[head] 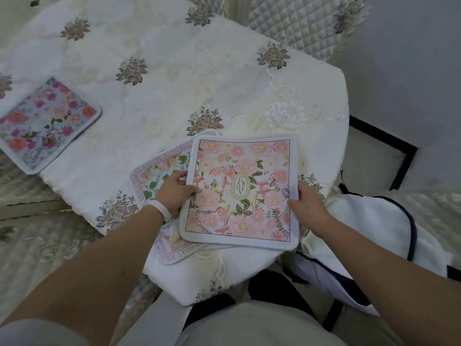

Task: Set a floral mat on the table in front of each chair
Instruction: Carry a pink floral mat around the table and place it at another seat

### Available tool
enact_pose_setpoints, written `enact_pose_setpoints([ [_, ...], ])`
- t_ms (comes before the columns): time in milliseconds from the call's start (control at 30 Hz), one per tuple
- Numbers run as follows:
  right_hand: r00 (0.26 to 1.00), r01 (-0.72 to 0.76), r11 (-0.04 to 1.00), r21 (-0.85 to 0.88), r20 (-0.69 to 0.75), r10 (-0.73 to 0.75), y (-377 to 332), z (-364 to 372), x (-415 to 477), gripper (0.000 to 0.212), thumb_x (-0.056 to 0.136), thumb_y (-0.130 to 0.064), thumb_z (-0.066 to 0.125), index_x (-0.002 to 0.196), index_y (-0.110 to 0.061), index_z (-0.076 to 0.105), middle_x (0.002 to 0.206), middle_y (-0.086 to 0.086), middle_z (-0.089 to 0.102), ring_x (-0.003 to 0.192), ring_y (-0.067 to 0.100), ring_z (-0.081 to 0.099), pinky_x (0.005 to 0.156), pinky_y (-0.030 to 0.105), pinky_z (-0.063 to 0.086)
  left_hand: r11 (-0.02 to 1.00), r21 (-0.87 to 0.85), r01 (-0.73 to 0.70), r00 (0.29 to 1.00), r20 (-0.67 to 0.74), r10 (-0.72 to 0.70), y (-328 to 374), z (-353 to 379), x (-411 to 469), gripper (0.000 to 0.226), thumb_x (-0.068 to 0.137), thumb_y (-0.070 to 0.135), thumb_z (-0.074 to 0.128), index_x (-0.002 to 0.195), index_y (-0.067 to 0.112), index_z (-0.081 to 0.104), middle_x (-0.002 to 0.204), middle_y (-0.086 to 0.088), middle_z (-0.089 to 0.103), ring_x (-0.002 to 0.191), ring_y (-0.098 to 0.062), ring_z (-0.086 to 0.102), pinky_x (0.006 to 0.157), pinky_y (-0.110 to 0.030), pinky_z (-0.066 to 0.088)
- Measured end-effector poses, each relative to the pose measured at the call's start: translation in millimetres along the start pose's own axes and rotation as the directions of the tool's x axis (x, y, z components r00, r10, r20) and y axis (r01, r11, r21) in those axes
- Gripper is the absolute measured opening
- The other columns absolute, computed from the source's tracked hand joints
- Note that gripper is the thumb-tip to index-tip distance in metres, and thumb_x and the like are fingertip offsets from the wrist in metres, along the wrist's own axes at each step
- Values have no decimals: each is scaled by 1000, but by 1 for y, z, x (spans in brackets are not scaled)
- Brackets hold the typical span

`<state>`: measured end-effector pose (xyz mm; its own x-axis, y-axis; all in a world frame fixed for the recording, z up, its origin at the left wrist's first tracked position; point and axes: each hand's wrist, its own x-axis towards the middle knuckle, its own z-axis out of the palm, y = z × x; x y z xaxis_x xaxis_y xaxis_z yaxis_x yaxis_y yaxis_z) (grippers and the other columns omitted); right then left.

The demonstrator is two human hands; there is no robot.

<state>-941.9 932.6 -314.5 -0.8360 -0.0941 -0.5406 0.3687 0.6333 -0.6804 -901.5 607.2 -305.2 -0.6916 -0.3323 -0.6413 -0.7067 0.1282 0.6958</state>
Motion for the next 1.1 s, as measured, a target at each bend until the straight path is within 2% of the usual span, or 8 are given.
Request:
enact_pose_setpoints([
  [133,997,0,999,33,-82,3,-6,-7,11,25,88,-6,52,108,-20,52,93,0,62,77,16,58,60,27,43,999,-32,11,999,-52,-12,0,16,-4,36,86,5,67,114,21,50,94,-7,68,78,-28,66,63,-37,55],
  [300,999,2,998,61,-54,2,-18,-11,17,26,89,-7,48,110,-21,50,88,-3,59,68,14,54,55,25,42,998,-57,-14,996,-87,9,-9,27,-18,27,86,9,69,111,13,59,99,-8,67,85,-27,65,75,-41,57],
  [400,999,29,998,59,-32,-27,-30,-14,17,24,90,-8,50,109,-23,51,90,-3,62,68,14,56,52,25,42,994,-109,-19,990,-142,3,-13,25,-31,27,85,9,70,110,15,61,102,-7,69,91,-29,67,83,-47,56],
  [633,988,119,986,118,81,-129,-68,3,18,21,92,-7,50,109,-19,53,95,9,63,67,21,57,51,30,47,969,-232,-84,951,-310,9,-22,-8,-61,23,88,10,66,110,16,63,102,-9,71,93,-31,68,85,-50,56],
  [800,962,204,973,103,161,-219,-103,22,15,22,93,-8,51,113,-18,52,99,8,61,68,17,56,42,17,41,923,-357,-146,886,-461,-38,-34,-31,-97,19,89,7,65,104,19,64,100,-7,71,93,-28,69,84,-44,56],
  [867,945,235,966,106,207,-253,-117,31,12,25,93,-7,51,116,-17,52,101,4,60,73,14,58,44,16,42,902,-395,-172,867,-495,-52,-42,-41,-113,20,89,6,64,107,16,65,104,-8,72,95,-28,69,87,-46,55],
  [1000,908,279,955,103,295,-297,-142,58,0,24,92,-8,52,113,-20,53,102,3,62,82,19,62,62,30,51,869,-447,-211,816,-570,-95,-63,-62,-145,17,90,6,64,104,16,63,107,-12,70,99,-32,68,87,-51,55],
  [1100,869,329,940,91,360,-339,-161,86,-20,24,93,-9,51,112,-23,53,100,-1,63,81,17,62,60,29,48,852,-473,-227,758,-635,-150,-79,-82,-173,12,90,7,65,96,17,61,99,-9,70,95,-33,68,84,-50,56],
])
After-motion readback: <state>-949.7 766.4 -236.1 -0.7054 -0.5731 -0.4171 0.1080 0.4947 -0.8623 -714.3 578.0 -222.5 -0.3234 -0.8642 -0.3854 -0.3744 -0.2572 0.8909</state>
